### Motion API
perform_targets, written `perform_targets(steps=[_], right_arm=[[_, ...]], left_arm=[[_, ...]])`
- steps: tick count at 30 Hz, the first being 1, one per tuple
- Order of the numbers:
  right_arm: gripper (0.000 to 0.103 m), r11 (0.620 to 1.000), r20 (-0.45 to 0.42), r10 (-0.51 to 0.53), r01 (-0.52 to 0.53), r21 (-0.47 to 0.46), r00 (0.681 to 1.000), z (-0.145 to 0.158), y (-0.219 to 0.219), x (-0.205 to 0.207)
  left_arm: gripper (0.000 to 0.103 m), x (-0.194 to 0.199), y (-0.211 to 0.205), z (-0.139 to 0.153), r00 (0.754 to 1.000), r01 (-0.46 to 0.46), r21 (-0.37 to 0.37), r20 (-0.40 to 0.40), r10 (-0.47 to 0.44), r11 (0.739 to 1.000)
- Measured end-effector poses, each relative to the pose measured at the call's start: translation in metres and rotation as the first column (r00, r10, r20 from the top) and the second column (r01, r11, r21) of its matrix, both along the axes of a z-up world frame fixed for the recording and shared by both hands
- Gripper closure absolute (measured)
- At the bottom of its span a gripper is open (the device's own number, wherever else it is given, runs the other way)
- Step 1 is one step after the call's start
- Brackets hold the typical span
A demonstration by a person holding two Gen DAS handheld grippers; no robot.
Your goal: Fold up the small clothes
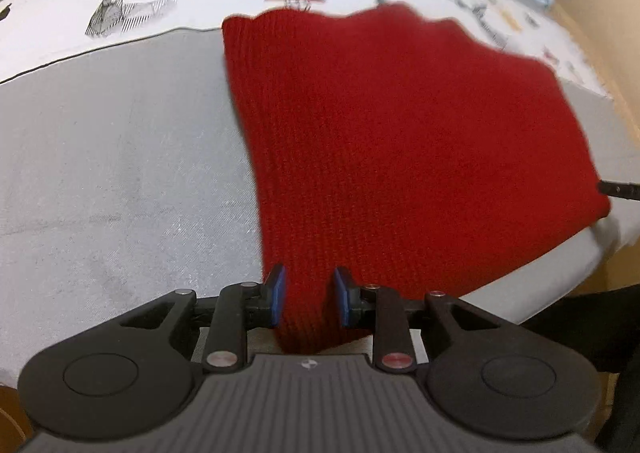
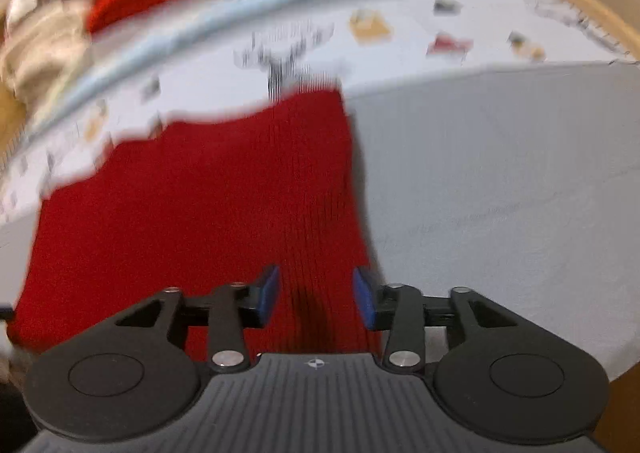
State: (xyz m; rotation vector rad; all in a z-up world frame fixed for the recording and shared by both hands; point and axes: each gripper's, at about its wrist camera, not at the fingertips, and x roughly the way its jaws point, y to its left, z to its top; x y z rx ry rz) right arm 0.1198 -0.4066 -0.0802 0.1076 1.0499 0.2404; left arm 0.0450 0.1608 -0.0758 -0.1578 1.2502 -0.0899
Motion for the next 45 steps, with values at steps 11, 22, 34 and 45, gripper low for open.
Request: perform_targets(steps=[11,22,34,45], right_arm=[[0.055,0.992,0.067,-0.091,0.097,-0.080,0.994,0.009,0.006,0.005],[0.045,0.969,0.004,-0.078,0.077,-0.236,0.997,-0.016,0.046,-0.005],[0.038,0.969,-0.022,-0.113,0.105,-0.222,0.993,-0.028,0.078,-0.012],[0.042,0.969,0.291,0.030,0.045,-0.245,0.956,-0.006,0.164,-0.061]], left_arm=[[0.064,0.008,0.020,0.036,0.983,-0.116,-0.011,0.140,0.116,0.993],[0.061,0.001,0.068,0.064,0.930,-0.288,-0.092,0.210,0.301,0.953],[0.057,-0.015,0.109,0.076,0.888,-0.372,-0.140,0.234,0.396,0.917],[0.055,-0.043,0.152,0.078,0.846,-0.456,-0.142,0.237,0.477,0.879]])
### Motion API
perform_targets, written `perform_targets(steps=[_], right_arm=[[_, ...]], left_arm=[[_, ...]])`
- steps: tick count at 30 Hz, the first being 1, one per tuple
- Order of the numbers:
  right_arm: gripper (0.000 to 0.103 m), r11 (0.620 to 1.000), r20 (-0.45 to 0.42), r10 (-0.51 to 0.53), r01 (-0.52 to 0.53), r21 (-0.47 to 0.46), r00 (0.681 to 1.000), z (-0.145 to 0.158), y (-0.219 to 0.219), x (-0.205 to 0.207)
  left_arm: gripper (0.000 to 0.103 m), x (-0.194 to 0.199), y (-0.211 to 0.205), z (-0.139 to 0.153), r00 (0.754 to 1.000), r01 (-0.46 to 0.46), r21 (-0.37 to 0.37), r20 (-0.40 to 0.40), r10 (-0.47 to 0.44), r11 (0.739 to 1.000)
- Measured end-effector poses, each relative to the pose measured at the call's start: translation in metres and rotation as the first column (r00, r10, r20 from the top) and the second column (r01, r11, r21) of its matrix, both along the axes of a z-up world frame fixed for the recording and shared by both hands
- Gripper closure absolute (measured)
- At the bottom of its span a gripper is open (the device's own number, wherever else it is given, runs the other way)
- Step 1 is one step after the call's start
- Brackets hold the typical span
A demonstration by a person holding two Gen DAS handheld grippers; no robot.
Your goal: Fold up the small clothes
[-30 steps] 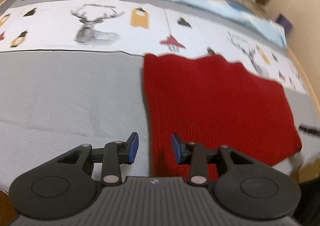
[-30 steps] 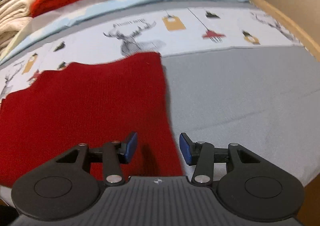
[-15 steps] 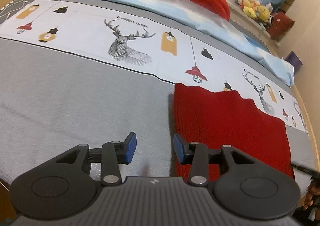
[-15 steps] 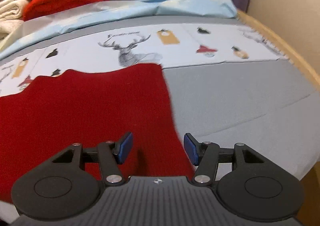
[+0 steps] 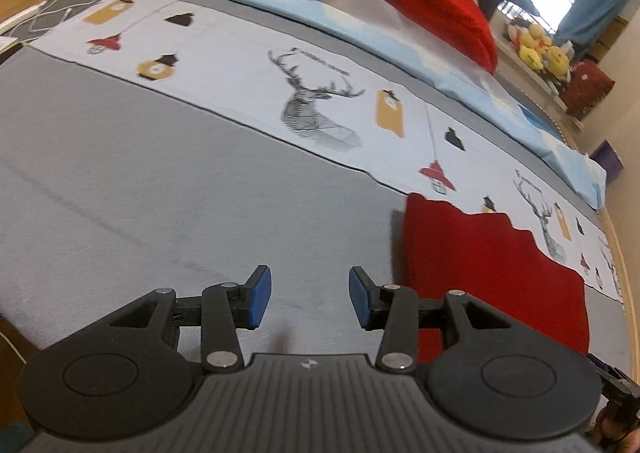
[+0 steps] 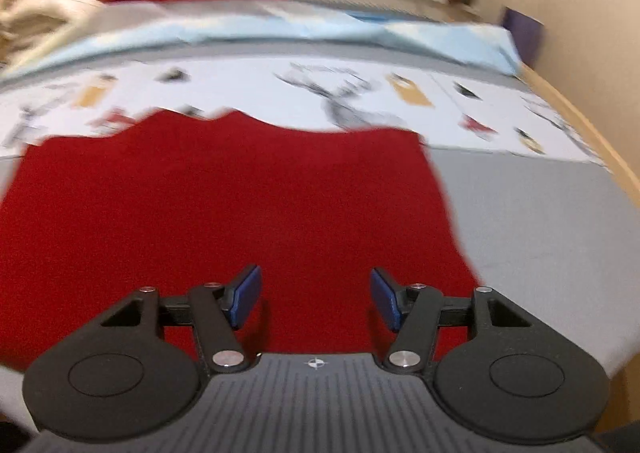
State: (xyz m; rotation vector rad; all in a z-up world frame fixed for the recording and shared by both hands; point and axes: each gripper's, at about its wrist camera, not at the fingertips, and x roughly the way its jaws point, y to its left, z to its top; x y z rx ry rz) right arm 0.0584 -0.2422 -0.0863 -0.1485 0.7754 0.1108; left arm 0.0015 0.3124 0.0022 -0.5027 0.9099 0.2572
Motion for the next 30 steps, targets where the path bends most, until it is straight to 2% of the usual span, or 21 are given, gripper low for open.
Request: perform_targets(steps=[2,3,5,6,10,13,15,18,20,24,28,30], right_arm=[[0.042,0.999,-0.010,0.020,-0.020,0.042,1.000,-0.002,0.009,0.003],[0.041,0.998,-0.041,0.025,-0.023,0.062,0.999,-0.006,0.012,0.008],[0.041,0.995,-0.194,0.042,-0.022,0.099,0.980,-0.025,0.014,0.022],[0.041,0.997,-0.241,0.031,-0.012,0.083,0.970,-0.035,0.014,0.025],[0.041,0.999,-0.166,0.007,0.001,0.047,0.986,-0.025,0.025,0.018],[0.043,0.995,-0.072,0.104,-0.104,0.004,0.992,-0.014,0.050,0.006],[0.049,0.986,-0.029,0.164,-0.164,-0.006,0.986,-0.009,0.068,-0.001],[0.059,0.979,-0.005,0.203,-0.203,0.019,0.979,-0.007,0.092,-0.011],[0.059,0.972,0.011,0.234,-0.234,0.026,0.972,-0.005,0.109,-0.023],[0.059,0.936,0.016,0.351,-0.351,0.026,0.936,-0.008,0.145,-0.049],[0.054,0.866,0.001,0.499,-0.499,0.029,0.867,-0.015,0.178,-0.074],[0.050,0.831,-0.006,0.556,-0.556,-0.003,0.831,-0.020,0.194,-0.082]], left_arm=[[0.055,-0.007,0.007,-0.001,1.000,-0.008,0.004,-0.005,0.008,1.000],[0.055,-0.011,0.011,-0.002,1.000,-0.014,0.006,-0.009,0.014,1.000],[0.055,-0.017,0.020,-0.004,0.999,-0.027,0.009,-0.017,0.027,1.000],[0.054,-0.020,0.024,-0.005,0.999,-0.035,0.009,-0.020,0.035,0.999],[0.052,-0.033,0.040,-0.007,0.997,-0.073,0.007,-0.025,0.073,0.997],[0.052,-0.039,0.046,-0.009,0.996,-0.088,0.003,-0.031,0.088,0.996],[0.052,-0.041,0.049,-0.009,0.995,-0.090,0.005,-0.034,0.090,0.996],[0.051,-0.044,0.054,-0.010,0.994,-0.098,0.014,-0.040,0.098,0.995],[0.051,-0.048,0.060,-0.011,0.993,-0.113,0.009,-0.040,0.113,0.994],[0.051,-0.055,0.071,-0.012,0.990,-0.134,0.010,-0.042,0.135,0.991],[0.051,-0.054,0.074,-0.013,0.989,-0.137,0.010,-0.050,0.138,0.990],[0.050,-0.052,0.073,-0.013,0.990,-0.133,0.014,-0.053,0.133,0.991]])
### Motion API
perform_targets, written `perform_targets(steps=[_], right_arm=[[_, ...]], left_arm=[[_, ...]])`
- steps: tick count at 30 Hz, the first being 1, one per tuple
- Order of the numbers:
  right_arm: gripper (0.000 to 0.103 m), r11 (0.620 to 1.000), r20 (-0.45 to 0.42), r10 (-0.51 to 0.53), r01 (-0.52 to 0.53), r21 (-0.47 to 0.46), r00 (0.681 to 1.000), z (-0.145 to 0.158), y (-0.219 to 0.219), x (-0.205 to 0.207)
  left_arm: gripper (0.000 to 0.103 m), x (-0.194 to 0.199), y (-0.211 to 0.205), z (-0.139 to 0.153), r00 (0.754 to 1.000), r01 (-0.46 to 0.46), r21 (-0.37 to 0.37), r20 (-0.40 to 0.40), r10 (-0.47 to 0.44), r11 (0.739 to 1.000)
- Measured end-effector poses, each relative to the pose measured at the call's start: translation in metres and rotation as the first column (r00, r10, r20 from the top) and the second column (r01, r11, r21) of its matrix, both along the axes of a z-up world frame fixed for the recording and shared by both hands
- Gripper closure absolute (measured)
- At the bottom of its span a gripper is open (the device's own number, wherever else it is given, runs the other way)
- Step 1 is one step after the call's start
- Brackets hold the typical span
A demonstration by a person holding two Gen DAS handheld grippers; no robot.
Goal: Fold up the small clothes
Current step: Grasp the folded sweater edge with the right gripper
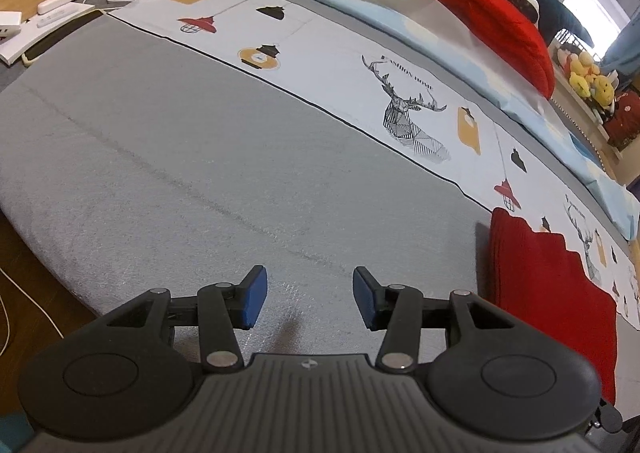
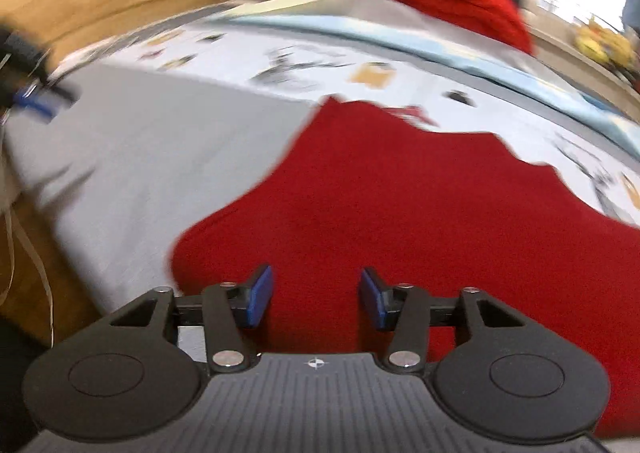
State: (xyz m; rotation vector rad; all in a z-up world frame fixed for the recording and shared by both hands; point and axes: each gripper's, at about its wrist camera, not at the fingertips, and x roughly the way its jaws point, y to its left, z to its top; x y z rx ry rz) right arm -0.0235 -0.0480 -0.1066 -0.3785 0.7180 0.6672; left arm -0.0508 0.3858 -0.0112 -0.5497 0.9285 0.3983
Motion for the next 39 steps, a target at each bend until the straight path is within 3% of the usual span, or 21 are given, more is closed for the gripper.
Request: perform_targets(steps=[8,11,14,18,22,25,27,29,35,39], right_arm=[[0.049,0.994,0.085,0.109,-0.107,-0.033,0.990,0.005,0.045,-0.015],[0.038,0.984,0.086,0.176,-0.173,-0.045,0.981,0.005,0.056,-0.019],[0.037,0.973,0.094,0.223,-0.215,-0.088,0.970,0.000,0.062,-0.027],[0.034,0.958,0.074,0.204,-0.184,-0.222,0.976,-0.027,0.069,-0.022],[0.032,0.949,0.119,0.217,-0.181,-0.258,0.969,-0.034,0.074,-0.021],[0.043,0.944,0.164,0.230,-0.179,-0.275,0.959,-0.032,0.077,-0.020],[0.065,0.948,0.189,0.228,-0.174,-0.265,0.955,-0.030,0.076,-0.019],[0.076,0.958,0.201,0.214,-0.165,-0.236,0.956,-0.026,0.072,-0.018],[0.081,0.975,0.224,0.165,-0.125,-0.182,0.961,-0.013,0.069,-0.018],[0.081,0.974,0.272,0.179,-0.132,-0.183,0.946,-0.003,0.082,-0.028]], left_arm=[[0.050,0.006,-0.002,0.001,1.000,0.000,0.003,0.006,0.000,1.000],[0.050,0.008,-0.002,0.001,1.000,0.001,0.005,0.006,-0.001,1.000],[0.050,0.009,-0.002,0.001,1.000,0.002,0.003,0.005,-0.002,1.000],[0.049,0.009,-0.002,0.001,1.000,0.004,0.005,0.003,-0.004,1.000],[0.049,0.009,-0.001,0.001,1.000,0.004,0.009,0.002,-0.004,1.000],[0.049,0.009,-0.001,0.000,1.000,0.001,0.011,0.000,-0.001,1.000],[0.049,0.009,0.000,0.000,1.000,0.000,0.011,-0.001,0.000,1.000],[0.049,0.009,-0.001,0.000,1.000,0.000,0.014,-0.003,0.000,1.000],[0.049,0.015,-0.006,-0.001,1.000,0.003,0.019,-0.010,-0.003,1.000],[0.049,0.019,-0.012,0.000,1.000,0.012,0.032,-0.013,-0.012,0.999]])
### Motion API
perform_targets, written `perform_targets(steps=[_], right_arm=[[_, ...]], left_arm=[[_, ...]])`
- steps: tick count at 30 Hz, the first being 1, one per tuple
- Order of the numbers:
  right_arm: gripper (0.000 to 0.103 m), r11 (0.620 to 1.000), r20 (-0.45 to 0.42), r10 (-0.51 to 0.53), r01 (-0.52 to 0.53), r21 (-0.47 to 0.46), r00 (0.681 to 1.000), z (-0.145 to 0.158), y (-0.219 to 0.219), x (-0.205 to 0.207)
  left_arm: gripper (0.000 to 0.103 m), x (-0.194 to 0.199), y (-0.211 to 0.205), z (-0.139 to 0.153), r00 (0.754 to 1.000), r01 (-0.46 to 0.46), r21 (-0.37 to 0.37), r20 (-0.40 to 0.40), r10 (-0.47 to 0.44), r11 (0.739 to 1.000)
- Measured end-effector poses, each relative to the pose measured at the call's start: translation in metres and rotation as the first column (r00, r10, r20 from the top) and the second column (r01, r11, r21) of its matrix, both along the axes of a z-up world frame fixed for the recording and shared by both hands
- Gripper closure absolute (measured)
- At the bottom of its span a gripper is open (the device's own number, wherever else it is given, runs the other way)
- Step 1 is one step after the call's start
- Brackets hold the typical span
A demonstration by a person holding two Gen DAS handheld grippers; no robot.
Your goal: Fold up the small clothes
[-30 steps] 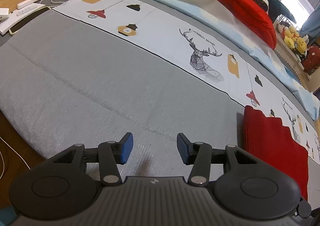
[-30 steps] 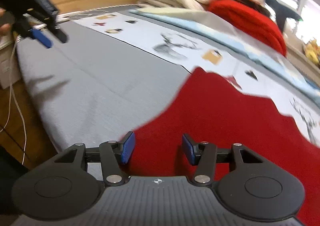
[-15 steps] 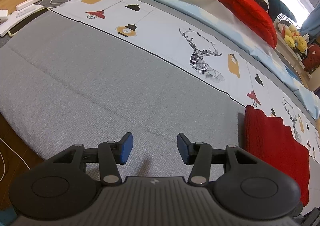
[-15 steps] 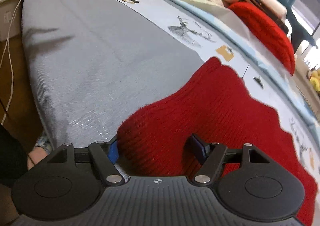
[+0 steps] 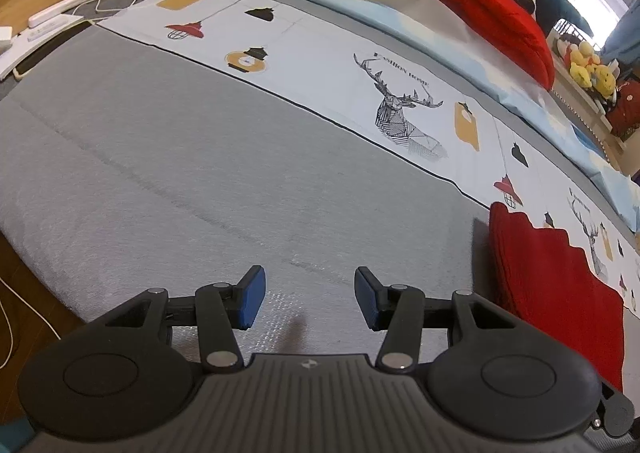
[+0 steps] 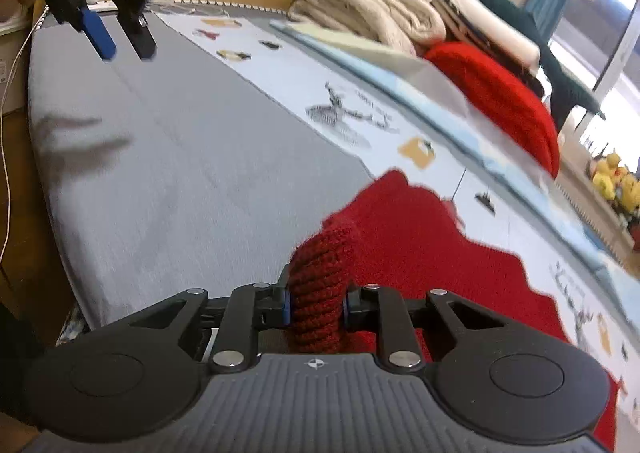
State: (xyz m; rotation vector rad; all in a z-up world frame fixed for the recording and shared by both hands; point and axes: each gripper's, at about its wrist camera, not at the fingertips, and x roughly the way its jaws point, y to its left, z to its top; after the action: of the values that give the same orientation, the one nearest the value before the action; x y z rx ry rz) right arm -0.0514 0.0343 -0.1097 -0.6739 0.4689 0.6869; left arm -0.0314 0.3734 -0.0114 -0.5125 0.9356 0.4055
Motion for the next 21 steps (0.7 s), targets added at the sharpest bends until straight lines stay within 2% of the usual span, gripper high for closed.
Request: perform_targets(steps=[5,9,11,13,17,19,21], right_arm=[[0.082,0.999,0.013,0.039,-0.039,0.024,0.999,0.010,0.008,-0.014],[0.082,0.993,-0.028,0.089,-0.086,0.084,0.996,0.020,0.008,-0.026],[0.082,0.985,-0.087,0.053,-0.038,0.167,0.995,0.032,0.002,-0.019],[0.082,0.960,-0.166,-0.031,0.075,0.271,0.986,0.049,-0.015,0.000],[0.083,0.861,-0.223,-0.191,0.272,0.430,0.956,0.087,-0.077,0.035],[0.083,0.774,-0.270,-0.282,0.384,0.503,0.921,0.103,-0.126,0.052],[0.083,0.650,-0.345,-0.379,0.512,0.561,0.859,0.109,-0.185,0.067]], left_arm=[[0.049,0.008,-0.008,-0.001,1.000,0.010,0.009,-0.009,-0.010,1.000],[0.049,0.019,-0.016,-0.003,1.000,0.003,0.000,-0.021,-0.003,1.000],[0.049,0.026,-0.022,0.000,1.000,0.009,-0.011,-0.011,-0.009,1.000],[0.049,0.036,-0.035,0.002,1.000,0.028,-0.014,-0.002,-0.028,1.000],[0.049,0.063,-0.067,0.005,0.996,0.087,-0.005,0.007,-0.087,0.996],[0.049,0.079,-0.088,0.006,0.992,0.125,-0.001,0.009,-0.125,0.992],[0.049,0.094,-0.109,0.005,0.987,0.160,0.004,0.011,-0.160,0.987]])
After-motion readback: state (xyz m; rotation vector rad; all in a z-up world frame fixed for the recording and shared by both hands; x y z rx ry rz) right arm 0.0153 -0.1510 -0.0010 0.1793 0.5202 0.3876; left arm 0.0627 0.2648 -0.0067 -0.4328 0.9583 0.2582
